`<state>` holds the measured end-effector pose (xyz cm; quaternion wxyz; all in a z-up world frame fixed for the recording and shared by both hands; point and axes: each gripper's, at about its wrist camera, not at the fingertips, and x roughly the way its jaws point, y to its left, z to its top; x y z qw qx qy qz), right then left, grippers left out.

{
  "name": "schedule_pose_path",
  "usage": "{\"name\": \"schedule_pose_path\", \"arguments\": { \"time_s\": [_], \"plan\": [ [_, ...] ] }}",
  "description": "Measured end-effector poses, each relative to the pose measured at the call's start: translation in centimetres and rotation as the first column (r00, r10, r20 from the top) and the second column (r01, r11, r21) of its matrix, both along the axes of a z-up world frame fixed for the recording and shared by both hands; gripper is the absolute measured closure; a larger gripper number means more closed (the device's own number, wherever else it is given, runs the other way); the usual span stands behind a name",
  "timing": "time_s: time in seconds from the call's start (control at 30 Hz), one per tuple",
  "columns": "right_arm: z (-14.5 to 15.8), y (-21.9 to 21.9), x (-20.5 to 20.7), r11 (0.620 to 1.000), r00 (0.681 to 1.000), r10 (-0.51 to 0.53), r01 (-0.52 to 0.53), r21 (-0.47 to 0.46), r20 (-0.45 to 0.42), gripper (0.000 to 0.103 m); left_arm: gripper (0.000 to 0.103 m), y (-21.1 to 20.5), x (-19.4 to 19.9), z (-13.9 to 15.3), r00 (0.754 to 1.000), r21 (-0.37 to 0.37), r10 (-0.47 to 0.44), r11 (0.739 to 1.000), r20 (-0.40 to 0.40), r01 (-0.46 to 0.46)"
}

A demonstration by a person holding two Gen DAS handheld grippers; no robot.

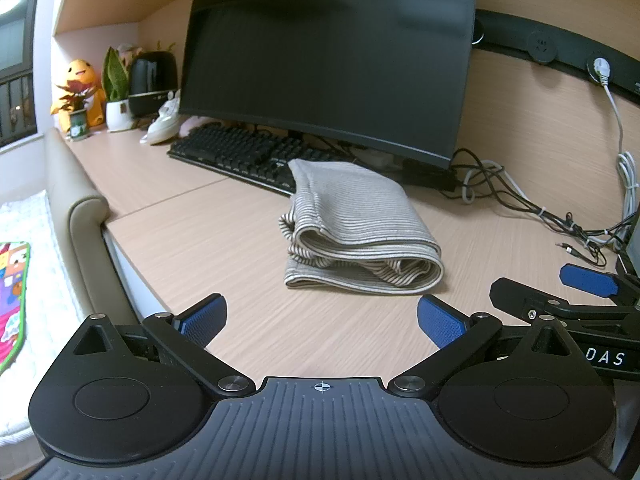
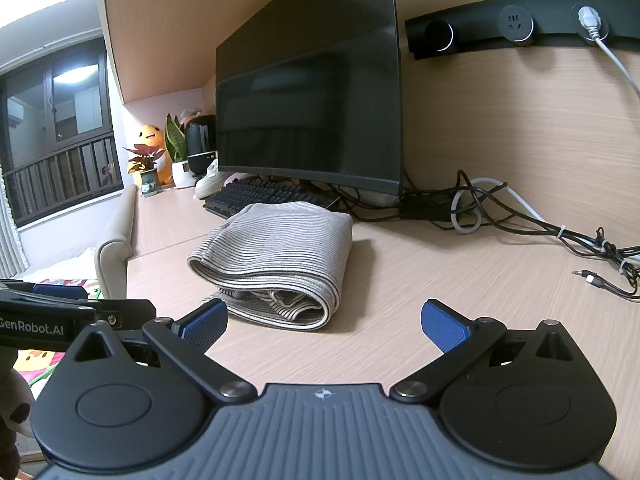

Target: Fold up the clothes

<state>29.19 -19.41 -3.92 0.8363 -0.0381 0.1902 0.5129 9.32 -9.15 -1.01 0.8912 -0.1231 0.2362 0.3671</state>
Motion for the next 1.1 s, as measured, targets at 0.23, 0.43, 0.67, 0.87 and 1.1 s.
{"name": "schedule_pose_path", "arguments": {
  "time_s": [0.23,0.43,0.67,0.87,1.1],
  "plan": [
    [-0.03,0.03,-0.02,1.000,1.000,0.001,-0.001,-0.004,0.000,0.000,0.000,0.04,-0.09,-0.02,1.000,-0.006,0.002,1.000,0.001,-0.002],
    [-0.02,0.08,-0.03,1.000,1.000,0.003,-0.003,-0.005,0.000,0.000,0.000,0.08,-0.11,-0.02,1.000,-0.007,0.002,1.000,0.002,-0.002],
    [-0.03,0.10,-0.09,1.000,1.000,0.001,-0.001,-0.006,0.000,0.000,0.000,0.05,-0.05,0.00,1.000,-0.010,0.005,1.000,0.000,-0.005],
    [-0.05,0.08,-0.04,1.000,1.000,0.003,-0.003,-0.008,-0.001,0.000,0.000,0.14,-0.08,-0.07,1.000,-0.015,0.005,1.000,-0.001,-0.005],
    [-0.09,0.14,-0.01,1.000,1.000,0.003,-0.003,-0.009,-0.003,0.000,0.000,0.10,-0.11,-0.10,1.000,-0.018,0.007,1.000,-0.002,-0.007]
  ]
}}
